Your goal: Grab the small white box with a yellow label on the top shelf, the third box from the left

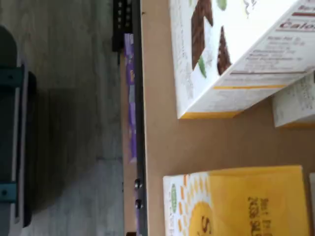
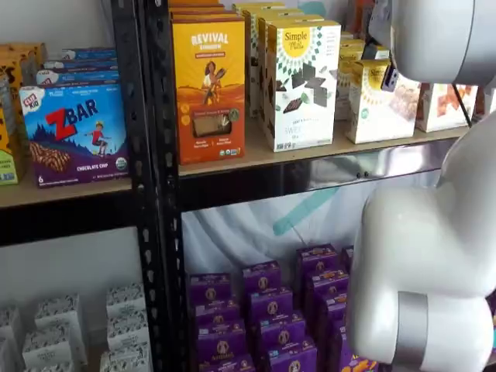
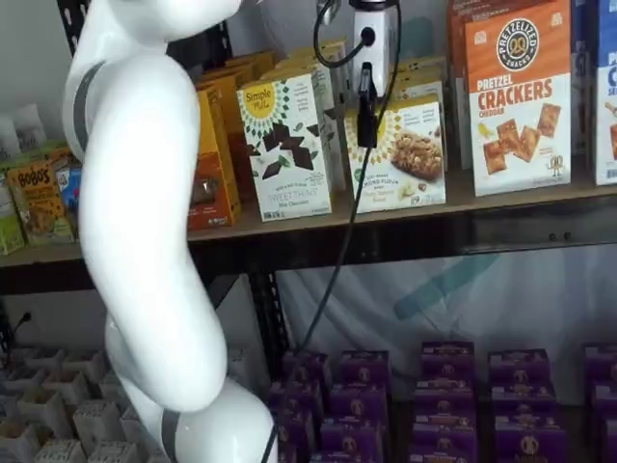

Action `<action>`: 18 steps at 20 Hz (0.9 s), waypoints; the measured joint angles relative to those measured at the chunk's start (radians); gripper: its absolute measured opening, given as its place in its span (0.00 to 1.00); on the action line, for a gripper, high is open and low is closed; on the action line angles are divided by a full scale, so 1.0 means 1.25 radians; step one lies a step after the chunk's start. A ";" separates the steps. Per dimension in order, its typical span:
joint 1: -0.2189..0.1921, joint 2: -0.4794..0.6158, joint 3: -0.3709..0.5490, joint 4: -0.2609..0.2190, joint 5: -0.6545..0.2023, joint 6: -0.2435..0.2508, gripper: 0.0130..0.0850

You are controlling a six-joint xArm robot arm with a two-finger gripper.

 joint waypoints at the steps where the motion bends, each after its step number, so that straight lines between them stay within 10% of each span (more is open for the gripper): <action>1: 0.004 0.005 -0.006 -0.011 0.008 0.002 1.00; 18: 0.038 0.047 -0.069 -0.077 0.089 0.028 0.94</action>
